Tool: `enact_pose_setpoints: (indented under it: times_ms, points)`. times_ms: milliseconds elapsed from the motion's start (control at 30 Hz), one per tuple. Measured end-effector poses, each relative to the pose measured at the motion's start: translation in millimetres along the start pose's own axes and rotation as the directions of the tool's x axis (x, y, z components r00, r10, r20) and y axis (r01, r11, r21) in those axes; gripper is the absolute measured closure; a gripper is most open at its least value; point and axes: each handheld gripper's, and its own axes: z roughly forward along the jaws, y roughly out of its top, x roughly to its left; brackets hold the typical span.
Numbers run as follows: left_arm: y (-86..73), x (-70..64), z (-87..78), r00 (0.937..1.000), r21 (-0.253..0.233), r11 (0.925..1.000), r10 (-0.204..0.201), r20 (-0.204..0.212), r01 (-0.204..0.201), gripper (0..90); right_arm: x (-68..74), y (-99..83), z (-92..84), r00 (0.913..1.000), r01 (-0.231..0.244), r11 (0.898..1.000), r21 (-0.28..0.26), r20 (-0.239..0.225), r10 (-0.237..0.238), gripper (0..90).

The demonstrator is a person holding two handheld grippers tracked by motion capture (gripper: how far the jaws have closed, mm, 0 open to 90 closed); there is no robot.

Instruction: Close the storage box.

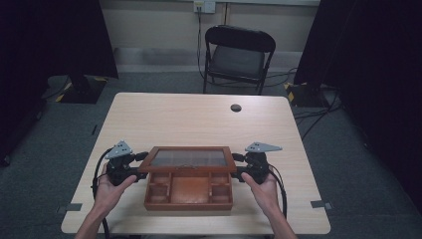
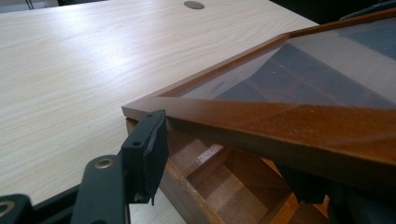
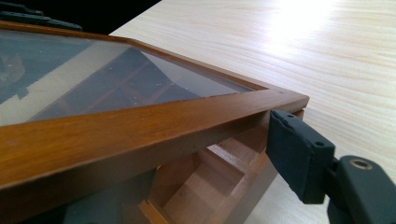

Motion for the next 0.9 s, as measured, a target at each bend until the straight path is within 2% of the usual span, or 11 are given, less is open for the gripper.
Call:
enact_pose_setpoints:
  times_ms: [167,333,467,600,633,700,733,900]
  points:
    - [-2.5,-0.5,-1.4,0.9999,0.008,0.9999,0.01,0.006,-0.01,37.8,0.4,-2.2,-3.4,1.0,0.001,1.0,-0.003,-0.003,-0.001,35.4]
    - [-5.8,2.7,1.4,0.9998,0.017,0.9997,-0.017,0.003,0.017,37.1,0.0,-4.7,-6.7,1.0,0.001,1.0,-0.004,-0.003,-0.001,34.9]
    - [-9.0,2.5,0.8,0.9999,0.018,0.9997,-0.017,0.005,0.016,36.1,-0.2,-8.3,-7.9,1.0,0.002,1.0,0.002,-0.001,-0.002,34.6]
    - [-10.9,3.2,0.0,1.0,0.031,0.9995,-0.006,-0.004,0.006,31.8,-0.3,-11.3,-8.8,1.0,0.008,1.0,0.015,-0.003,-0.008,34.2]
    - [-11.9,3.0,-0.4,0.9998,0.026,0.9995,-0.018,-0.004,0.018,30.6,-0.3,-12.0,-9.1,1.0,0.005,1.0,0.016,-0.002,-0.005,34.2]
    - [-13.1,3.9,-1.3,0.9999,0.026,0.9996,-0.011,-0.01,0.011,29.4,-0.2,-13.8,-10.1,0.9999,0.01,1.0,0.022,0.003,-0.01,34.3]
    - [-14.0,3.9,-1.7,0.9997,0.031,0.9993,-0.02,-0.013,0.021,27.4,0.0,-15.2,-10.9,0.9999,0.012,1.0,0.025,0.004,-0.012,34.2]
    - [-17.8,5.3,-0.6,0.9997,0.039,0.999,-0.022,-0.013,0.023,23.8,-1.5,-22.7,-14.7,1.0,-0.004,1.0,0.012,-0.001,0.004,33.7]
